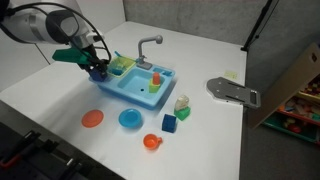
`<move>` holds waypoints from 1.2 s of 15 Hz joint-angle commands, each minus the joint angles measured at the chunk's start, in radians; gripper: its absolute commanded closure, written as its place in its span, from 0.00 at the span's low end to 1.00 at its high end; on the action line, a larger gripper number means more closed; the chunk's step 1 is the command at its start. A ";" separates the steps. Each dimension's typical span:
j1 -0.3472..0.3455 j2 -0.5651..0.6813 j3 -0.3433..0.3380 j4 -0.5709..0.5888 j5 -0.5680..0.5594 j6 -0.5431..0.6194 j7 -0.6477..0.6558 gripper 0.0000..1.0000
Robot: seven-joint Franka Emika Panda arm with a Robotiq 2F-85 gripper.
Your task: Put the block in the toy plate rack
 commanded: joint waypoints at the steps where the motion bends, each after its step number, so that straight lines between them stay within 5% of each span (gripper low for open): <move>1: 0.022 -0.004 -0.027 0.031 -0.015 -0.016 0.030 0.68; 18: 0.020 0.129 -0.060 0.374 -0.008 -0.246 0.121 0.70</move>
